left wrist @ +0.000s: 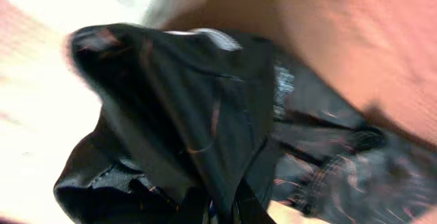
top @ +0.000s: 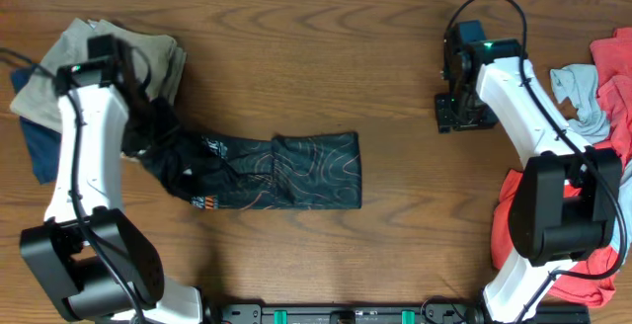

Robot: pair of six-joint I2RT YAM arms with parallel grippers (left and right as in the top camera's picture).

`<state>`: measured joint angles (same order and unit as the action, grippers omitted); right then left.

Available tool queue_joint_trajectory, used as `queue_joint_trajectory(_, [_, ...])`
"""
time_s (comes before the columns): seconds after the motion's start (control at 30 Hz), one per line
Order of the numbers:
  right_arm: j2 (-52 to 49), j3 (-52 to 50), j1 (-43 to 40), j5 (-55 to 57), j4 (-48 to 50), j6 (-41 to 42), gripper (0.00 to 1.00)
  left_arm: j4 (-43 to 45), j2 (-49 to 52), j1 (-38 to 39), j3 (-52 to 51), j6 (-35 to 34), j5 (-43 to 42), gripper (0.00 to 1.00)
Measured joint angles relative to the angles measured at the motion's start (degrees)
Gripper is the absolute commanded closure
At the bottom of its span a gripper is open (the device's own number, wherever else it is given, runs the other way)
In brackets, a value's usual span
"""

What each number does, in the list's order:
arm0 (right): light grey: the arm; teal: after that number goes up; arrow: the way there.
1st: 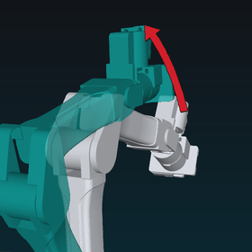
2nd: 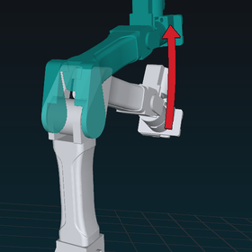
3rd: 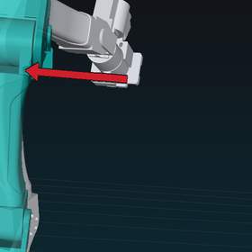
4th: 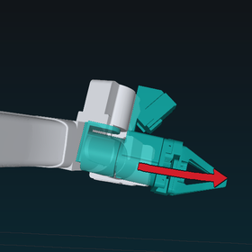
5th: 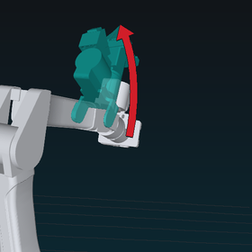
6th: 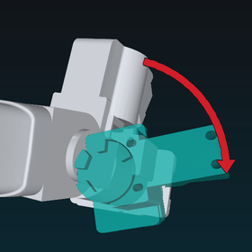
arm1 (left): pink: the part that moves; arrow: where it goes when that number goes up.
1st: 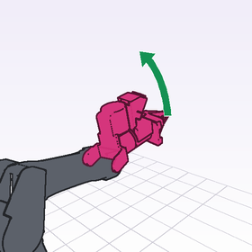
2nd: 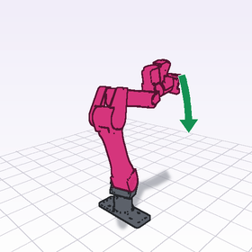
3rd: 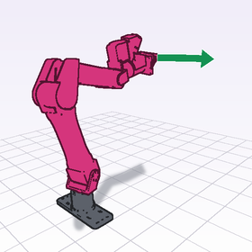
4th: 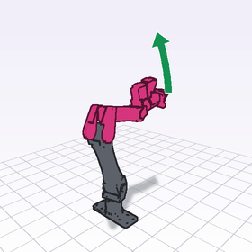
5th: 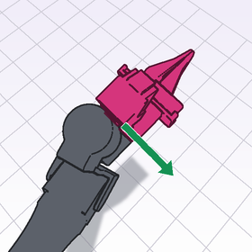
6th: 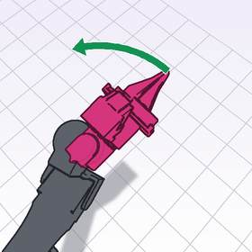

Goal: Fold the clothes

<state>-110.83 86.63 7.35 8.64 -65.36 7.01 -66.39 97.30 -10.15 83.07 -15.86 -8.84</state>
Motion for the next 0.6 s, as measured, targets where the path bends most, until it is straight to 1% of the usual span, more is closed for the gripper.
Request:
queue_joint_trajectory(0.07, [0.0, 0.0, -0.1, 0.0, 0.0, 0.0, 0.48, 0.5, 0.0, 3.4, 0.5, -0.8, -1.2, 0.94])
queue_joint_trajectory(0.33, [0.0, 0.0, -0.1, 0.0, -0.1, 0.0, 0.49, 4.0, 1.9, 22.6, 0.5, -5.7, -3.4, 0.94])
queue_joint_trajectory(0.6, [0.0, 0.0, -0.1, 0.0, -0.2, 0.0, 0.49, 11.1, 6.7, 35.3, 0.5, -8.8, -8.1, 0.94])
